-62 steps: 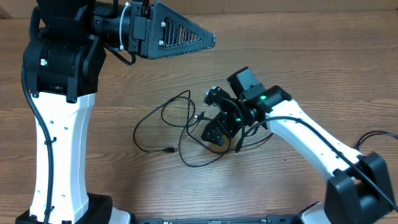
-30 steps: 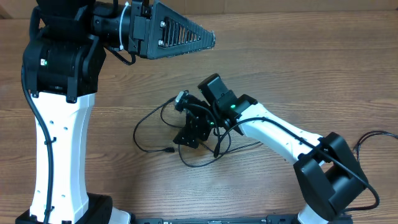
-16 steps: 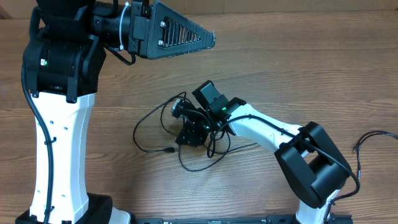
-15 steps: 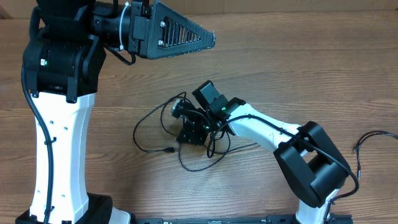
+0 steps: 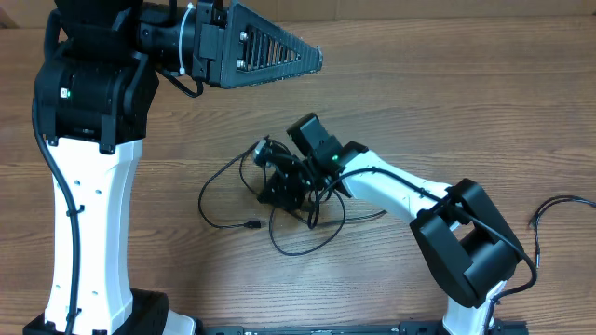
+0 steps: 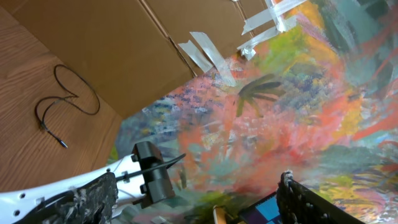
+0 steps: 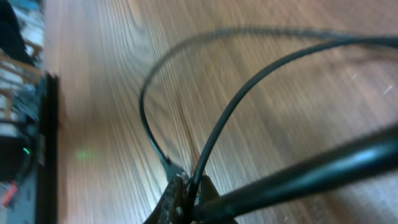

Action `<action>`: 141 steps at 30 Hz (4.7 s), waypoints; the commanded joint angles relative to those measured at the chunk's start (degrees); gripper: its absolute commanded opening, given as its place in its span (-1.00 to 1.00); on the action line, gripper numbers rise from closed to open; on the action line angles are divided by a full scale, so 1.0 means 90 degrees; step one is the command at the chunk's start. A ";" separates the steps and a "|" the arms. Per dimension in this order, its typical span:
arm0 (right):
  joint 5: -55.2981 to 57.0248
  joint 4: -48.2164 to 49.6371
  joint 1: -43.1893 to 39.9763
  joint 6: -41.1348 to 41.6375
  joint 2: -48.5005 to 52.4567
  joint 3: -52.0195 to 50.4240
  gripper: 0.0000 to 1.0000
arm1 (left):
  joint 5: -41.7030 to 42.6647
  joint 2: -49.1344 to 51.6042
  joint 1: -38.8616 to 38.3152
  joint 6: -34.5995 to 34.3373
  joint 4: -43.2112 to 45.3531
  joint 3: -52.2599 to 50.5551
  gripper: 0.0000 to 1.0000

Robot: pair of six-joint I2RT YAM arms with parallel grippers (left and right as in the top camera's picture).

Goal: Untangle cables
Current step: 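Lower the right gripper onto the cable loops and grasp a strand, then lift the grasped cable up and carry it rightward with the right gripper, then drop the cable at the right table edge and open the right gripper, then bring the right gripper back to the figure-eight cable and grasp it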

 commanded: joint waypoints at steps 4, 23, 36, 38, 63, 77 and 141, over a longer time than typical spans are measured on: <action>-0.0391 -0.0568 -0.0469 0.0333 -0.0741 0.1025 -0.92 | 0.0124 -0.0039 0.0022 0.0075 0.0007 0.0078 0.63; 0.0328 -0.1853 -0.1634 0.0381 -0.2295 0.2841 -0.92 | 0.0124 -0.0036 0.0022 0.0124 0.0007 0.0078 0.65; 0.1027 -0.2142 -0.1773 0.0692 -0.2448 0.3184 -0.92 | 0.0124 -0.0034 0.0022 0.0311 -0.0092 0.0078 0.65; 0.1365 -0.2098 -0.1790 0.0690 -0.2448 0.3184 -0.92 | 0.0126 -0.0034 0.0022 0.0316 -0.0165 0.0078 0.66; 0.1195 -0.1982 -0.6550 0.1362 -0.2458 0.5173 -0.93 | 0.0124 -0.0029 0.0022 0.0648 -0.0163 0.0078 0.65; 0.1549 -0.2421 -0.9462 0.1200 -0.1591 0.5168 -0.93 | 0.0124 -0.0027 -0.0019 0.0641 -0.0170 0.0078 0.64; 0.1906 -0.6258 -0.2147 0.1411 -0.2023 0.3536 1.00 | -0.4240 -0.0782 0.1494 0.5464 -0.5904 0.0075 0.33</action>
